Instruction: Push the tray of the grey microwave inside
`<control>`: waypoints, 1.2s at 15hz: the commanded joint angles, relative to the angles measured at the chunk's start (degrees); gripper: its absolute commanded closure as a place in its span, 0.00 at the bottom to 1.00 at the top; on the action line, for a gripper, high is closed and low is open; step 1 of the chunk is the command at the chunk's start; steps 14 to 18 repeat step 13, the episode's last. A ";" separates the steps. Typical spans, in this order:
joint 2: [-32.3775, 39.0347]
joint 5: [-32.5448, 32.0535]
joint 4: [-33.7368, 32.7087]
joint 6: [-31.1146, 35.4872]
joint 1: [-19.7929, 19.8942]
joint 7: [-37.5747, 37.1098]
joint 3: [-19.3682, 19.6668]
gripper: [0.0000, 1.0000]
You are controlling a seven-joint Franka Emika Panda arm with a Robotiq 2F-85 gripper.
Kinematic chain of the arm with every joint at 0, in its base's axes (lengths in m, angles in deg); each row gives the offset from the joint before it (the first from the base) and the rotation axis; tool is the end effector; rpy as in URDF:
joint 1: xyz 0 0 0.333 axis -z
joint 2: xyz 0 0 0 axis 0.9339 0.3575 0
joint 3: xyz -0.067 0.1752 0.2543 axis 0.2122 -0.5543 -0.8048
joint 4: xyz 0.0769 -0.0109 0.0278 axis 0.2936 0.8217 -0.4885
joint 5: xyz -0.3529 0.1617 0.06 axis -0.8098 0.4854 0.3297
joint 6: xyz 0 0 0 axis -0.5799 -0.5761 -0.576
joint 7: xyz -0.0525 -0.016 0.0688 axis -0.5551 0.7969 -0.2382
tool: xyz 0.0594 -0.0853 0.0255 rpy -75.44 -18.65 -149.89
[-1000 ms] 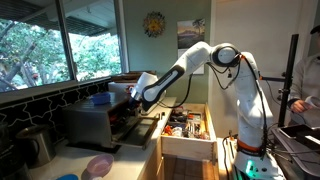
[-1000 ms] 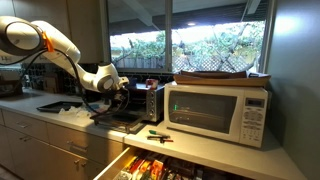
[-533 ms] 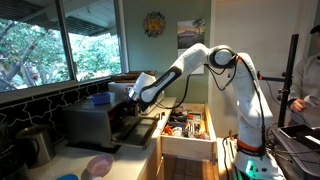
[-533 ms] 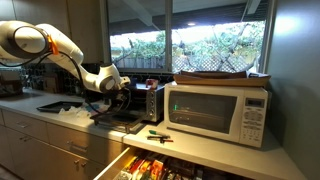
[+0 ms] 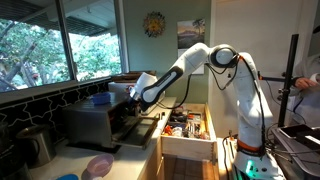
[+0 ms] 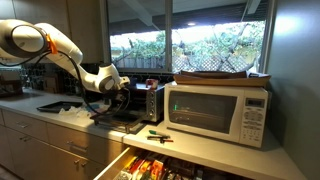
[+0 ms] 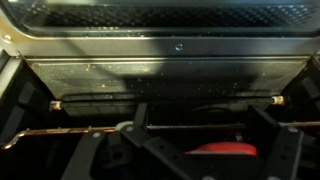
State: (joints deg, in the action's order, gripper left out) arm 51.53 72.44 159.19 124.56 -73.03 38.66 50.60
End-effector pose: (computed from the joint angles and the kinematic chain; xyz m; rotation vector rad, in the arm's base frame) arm 0.6392 0.0914 0.4032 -2.9040 -0.2338 -0.9444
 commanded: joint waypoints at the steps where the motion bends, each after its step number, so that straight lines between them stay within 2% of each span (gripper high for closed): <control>1: -12.66 -4.84 12.33 -5.73 -0.39 -3.46 2.86 0.00; 4: -20.89 -1.19 18.11 -18.45 1.77 2.30 1.87 0.00; 5: -23.88 3.92 19.85 -22.72 1.95 8.49 1.87 0.00; 7: -30.24 8.36 22.53 -32.51 1.14 16.10 4.24 0.00; 10: -39.47 9.54 26.00 -43.25 0.43 26.47 8.40 0.00; 12: -43.32 11.43 26.44 -47.53 -0.97 34.57 11.78 0.00; 13: -38.19 8.81 23.21 -45.01 0.00 28.18 9.61 0.00; 18: -38.19 8.81 23.21 -45.01 0.00 28.18 9.61 0.00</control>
